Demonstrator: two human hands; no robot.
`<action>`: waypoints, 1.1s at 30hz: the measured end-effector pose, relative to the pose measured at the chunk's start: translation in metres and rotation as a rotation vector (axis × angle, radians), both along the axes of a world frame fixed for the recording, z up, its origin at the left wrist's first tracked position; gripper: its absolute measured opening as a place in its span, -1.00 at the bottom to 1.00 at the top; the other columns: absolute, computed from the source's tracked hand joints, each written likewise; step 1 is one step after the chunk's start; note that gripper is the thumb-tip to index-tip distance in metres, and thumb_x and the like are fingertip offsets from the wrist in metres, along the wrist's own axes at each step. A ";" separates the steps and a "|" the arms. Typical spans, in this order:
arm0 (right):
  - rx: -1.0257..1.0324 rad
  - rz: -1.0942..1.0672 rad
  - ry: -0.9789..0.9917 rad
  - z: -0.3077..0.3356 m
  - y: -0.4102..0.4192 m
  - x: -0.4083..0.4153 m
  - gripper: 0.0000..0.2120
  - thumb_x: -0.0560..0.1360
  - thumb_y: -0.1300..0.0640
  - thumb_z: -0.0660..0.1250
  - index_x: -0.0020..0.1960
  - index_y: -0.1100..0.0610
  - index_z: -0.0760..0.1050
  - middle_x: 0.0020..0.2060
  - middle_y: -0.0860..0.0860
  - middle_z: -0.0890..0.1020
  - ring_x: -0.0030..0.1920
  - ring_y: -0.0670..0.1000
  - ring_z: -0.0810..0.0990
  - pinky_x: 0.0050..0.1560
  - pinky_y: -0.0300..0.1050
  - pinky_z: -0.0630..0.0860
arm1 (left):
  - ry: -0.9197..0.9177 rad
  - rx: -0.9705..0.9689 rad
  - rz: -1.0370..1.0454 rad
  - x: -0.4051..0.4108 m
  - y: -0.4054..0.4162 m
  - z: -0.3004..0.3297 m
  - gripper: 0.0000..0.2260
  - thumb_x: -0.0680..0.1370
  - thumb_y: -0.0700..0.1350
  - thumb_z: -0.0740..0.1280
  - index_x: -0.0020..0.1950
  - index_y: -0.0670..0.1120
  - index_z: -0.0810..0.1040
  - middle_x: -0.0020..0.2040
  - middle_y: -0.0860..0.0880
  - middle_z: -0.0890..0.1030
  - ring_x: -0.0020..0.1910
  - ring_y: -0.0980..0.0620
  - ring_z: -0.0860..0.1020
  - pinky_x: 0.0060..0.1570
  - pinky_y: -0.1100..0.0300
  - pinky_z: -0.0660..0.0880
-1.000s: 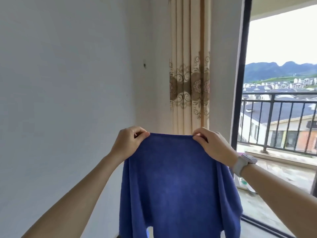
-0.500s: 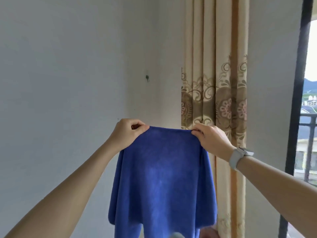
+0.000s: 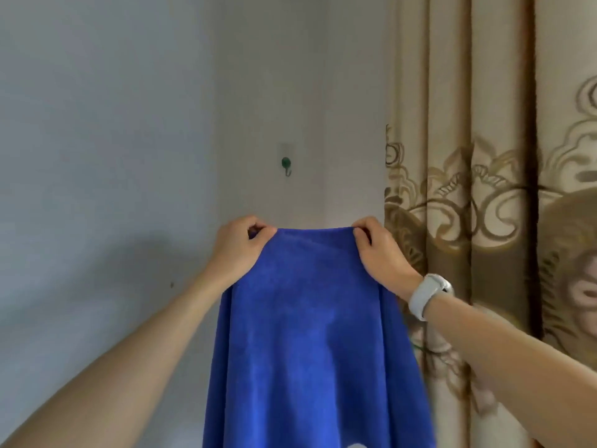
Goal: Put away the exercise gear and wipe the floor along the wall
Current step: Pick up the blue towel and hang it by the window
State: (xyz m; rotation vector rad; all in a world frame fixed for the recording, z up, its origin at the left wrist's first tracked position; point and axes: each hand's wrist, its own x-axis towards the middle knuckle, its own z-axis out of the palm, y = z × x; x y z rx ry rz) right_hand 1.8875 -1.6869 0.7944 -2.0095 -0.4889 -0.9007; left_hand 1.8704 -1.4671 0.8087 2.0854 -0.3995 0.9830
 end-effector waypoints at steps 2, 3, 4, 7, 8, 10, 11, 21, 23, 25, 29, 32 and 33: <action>-0.036 0.072 -0.087 0.017 -0.001 0.037 -0.92 0.57 0.11 0.18 -0.01 0.11 0.39 -0.18 -0.08 0.50 -0.14 -0.11 0.47 -0.11 -0.30 0.38 | -0.037 -0.010 0.079 0.037 -0.002 0.015 -0.87 0.54 -0.10 0.28 -0.15 -0.10 0.57 -0.25 0.11 0.56 -0.22 0.13 0.49 -0.27 0.46 0.33; -0.079 0.078 -0.123 0.024 0.000 0.056 -0.94 0.55 0.10 0.21 -0.03 0.09 0.39 -0.15 -0.07 0.51 -0.13 -0.09 0.48 -0.09 -0.29 0.39 | -0.053 0.000 0.112 0.053 -0.002 0.022 -0.87 0.54 -0.08 0.28 -0.17 -0.07 0.55 -0.27 0.14 0.53 -0.24 0.15 0.47 -0.27 0.44 0.33; -0.130 0.062 -0.150 0.031 0.002 0.074 -0.95 0.54 0.09 0.22 -0.04 0.07 0.38 -0.13 -0.05 0.51 -0.11 -0.06 0.48 -0.06 -0.24 0.39 | -0.065 0.011 0.137 0.068 -0.001 0.029 -0.86 0.55 -0.07 0.27 -0.18 -0.05 0.54 -0.28 0.15 0.52 -0.25 0.17 0.46 -0.27 0.40 0.34; -0.152 -0.005 -0.213 0.049 0.012 0.126 -0.94 0.55 0.08 0.20 -0.10 0.02 0.38 -0.11 -0.06 0.49 -0.11 -0.03 0.47 -0.04 -0.13 0.40 | -0.142 0.053 0.212 0.106 0.000 0.056 -0.83 0.56 -0.04 0.26 -0.11 -0.11 0.56 -0.18 0.03 0.58 -0.16 0.06 0.50 -0.13 0.22 0.40; -0.123 -0.031 -0.237 0.056 0.016 0.140 -0.92 0.55 0.07 0.20 -0.11 0.03 0.38 -0.12 -0.06 0.49 -0.13 -0.03 0.46 -0.08 -0.13 0.39 | -0.177 0.074 0.250 0.117 -0.001 0.067 -0.81 0.56 -0.03 0.25 -0.08 -0.13 0.56 -0.13 -0.02 0.60 -0.12 0.00 0.52 -0.10 0.17 0.42; -0.049 -0.080 -0.269 0.072 0.024 0.166 -0.89 0.55 0.06 0.19 -0.12 0.06 0.39 -0.15 -0.05 0.51 -0.16 -0.02 0.46 -0.14 -0.14 0.35 | -0.236 0.150 0.368 0.138 -0.003 0.086 -0.77 0.57 -0.01 0.22 -0.03 -0.15 0.55 -0.06 -0.07 0.61 -0.07 -0.06 0.54 -0.12 0.11 0.42; -0.011 -0.096 -0.272 0.081 0.028 0.180 -0.88 0.55 0.05 0.20 -0.12 0.07 0.40 -0.17 -0.04 0.51 -0.17 -0.01 0.47 -0.16 -0.13 0.36 | -0.265 0.196 0.432 0.148 -0.004 0.096 -0.76 0.58 -0.01 0.20 -0.01 -0.16 0.53 -0.06 -0.08 0.61 -0.10 -0.08 0.53 -0.16 0.10 0.40; 0.173 -0.144 -0.057 0.155 0.065 0.276 -0.76 0.51 0.00 0.27 -0.03 0.19 0.40 -0.16 0.04 0.48 -0.18 0.06 0.45 -0.19 -0.09 0.37 | -0.376 0.518 0.762 0.229 -0.006 0.145 -0.83 0.56 -0.29 0.13 -0.18 -0.11 0.21 -0.39 -0.01 0.26 -0.41 -0.04 0.35 -0.49 0.17 0.02; 0.220 -0.109 -0.029 0.144 0.067 0.283 -0.80 0.51 0.04 0.27 -0.07 0.17 0.35 -0.18 0.03 0.46 -0.21 0.03 0.43 -0.24 -0.12 0.32 | -0.374 0.515 0.758 0.234 -0.007 0.136 -0.83 0.56 -0.29 0.12 -0.18 -0.11 0.19 -0.40 0.01 0.18 -0.48 0.03 0.21 -0.49 0.17 0.00; 0.243 -0.065 0.007 0.123 0.065 0.286 -0.83 0.51 0.06 0.26 -0.12 0.15 0.33 -0.24 -0.01 0.44 -0.30 -0.04 0.40 -0.36 -0.16 0.29 | -0.374 0.495 0.755 0.234 -0.006 0.120 -0.82 0.58 -0.26 0.12 -0.18 -0.11 0.19 -0.40 0.01 0.17 -0.50 0.04 0.14 -0.48 0.17 -0.02; 0.331 0.054 0.017 0.079 0.066 0.277 -0.90 0.53 0.13 0.23 -0.14 0.13 0.41 -0.30 -0.10 0.45 -0.26 -0.07 0.45 -0.32 -0.23 0.35 | -0.313 0.370 0.645 0.229 -0.011 0.082 -0.83 0.63 -0.12 0.08 -0.14 -0.12 0.29 -0.22 -0.07 0.43 -0.39 -0.07 0.33 -0.44 0.15 0.10; 0.366 0.073 -0.070 0.052 0.068 0.260 -0.89 0.55 0.17 0.18 0.00 0.14 0.47 -0.20 -0.09 0.52 -0.15 -0.05 0.49 -0.15 -0.20 0.39 | -0.240 0.231 0.555 0.219 -0.015 0.050 -0.77 0.62 -0.07 0.08 0.03 -0.17 0.45 -0.03 -0.11 0.53 -0.22 -0.14 0.48 -0.29 0.08 0.31; 0.352 0.064 -0.093 0.043 0.067 0.254 -0.87 0.56 0.19 0.17 0.04 0.13 0.47 -0.13 -0.06 0.54 -0.12 -0.05 0.49 -0.12 -0.22 0.38 | -0.231 0.192 0.528 0.215 -0.016 0.039 -0.77 0.62 -0.07 0.09 0.09 -0.16 0.47 0.02 -0.11 0.54 -0.16 -0.16 0.51 -0.24 0.06 0.36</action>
